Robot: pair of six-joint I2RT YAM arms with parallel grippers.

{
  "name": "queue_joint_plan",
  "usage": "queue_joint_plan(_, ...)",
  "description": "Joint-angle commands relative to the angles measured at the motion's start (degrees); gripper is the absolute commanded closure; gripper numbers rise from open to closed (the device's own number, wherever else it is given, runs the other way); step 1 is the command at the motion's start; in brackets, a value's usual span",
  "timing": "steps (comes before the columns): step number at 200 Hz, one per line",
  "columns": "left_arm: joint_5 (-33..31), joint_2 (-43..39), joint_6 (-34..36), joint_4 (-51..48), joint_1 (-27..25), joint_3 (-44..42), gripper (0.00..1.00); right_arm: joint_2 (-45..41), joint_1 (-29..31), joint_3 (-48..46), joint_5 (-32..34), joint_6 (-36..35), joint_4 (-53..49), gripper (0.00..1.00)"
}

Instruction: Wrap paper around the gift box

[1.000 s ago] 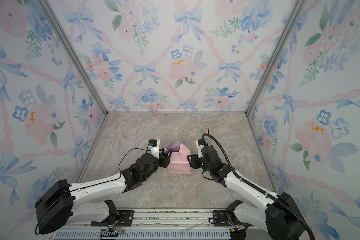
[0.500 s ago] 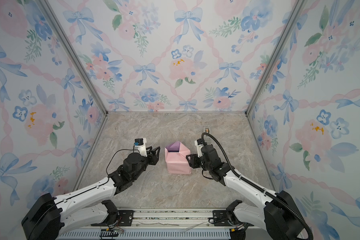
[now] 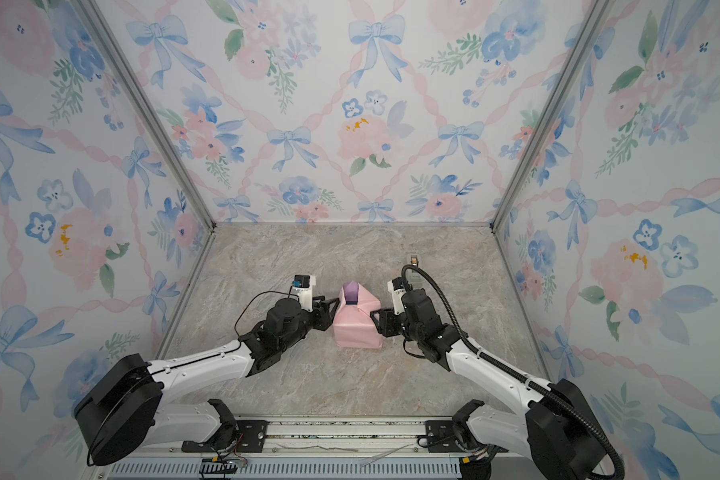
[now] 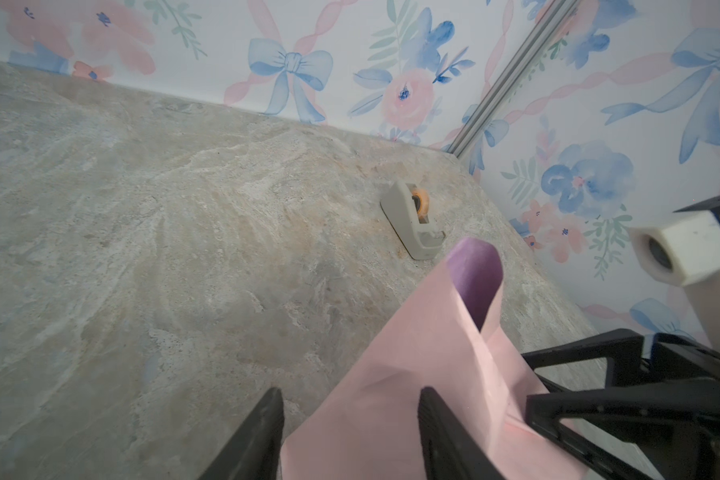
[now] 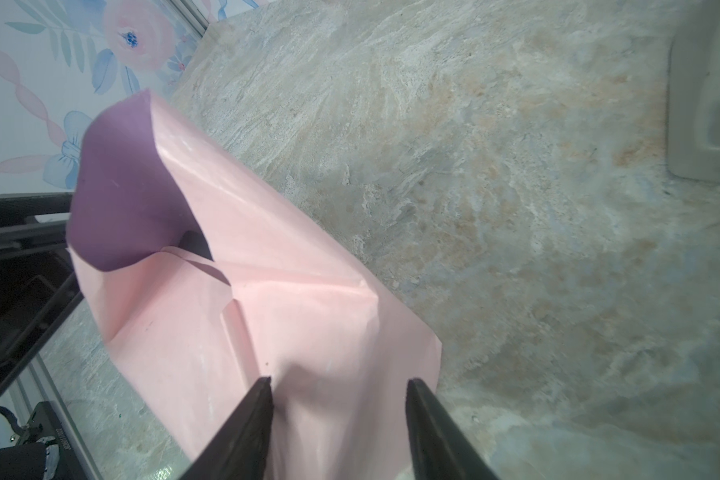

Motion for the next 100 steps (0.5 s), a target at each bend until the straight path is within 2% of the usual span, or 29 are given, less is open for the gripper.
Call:
queue_joint_plan(1, 3.27, 2.01, 2.08, 1.31, 0.75, 1.33, 0.46, 1.27, 0.0, -0.42, -1.86, -1.88, -4.69, 0.46)
queue_joint_plan(53, 5.49, 4.56, 4.13, 1.23, 0.97, -0.64, 0.48, 0.24, -0.83, 3.66, -2.21, -5.79, -5.37, 0.45)
queue_joint_plan(100, 6.49, 3.3, 6.08, 0.77, 1.19, -2.13, 0.48, 3.85, -2.8, 8.59, -5.06, -9.58, -4.82, 0.45)
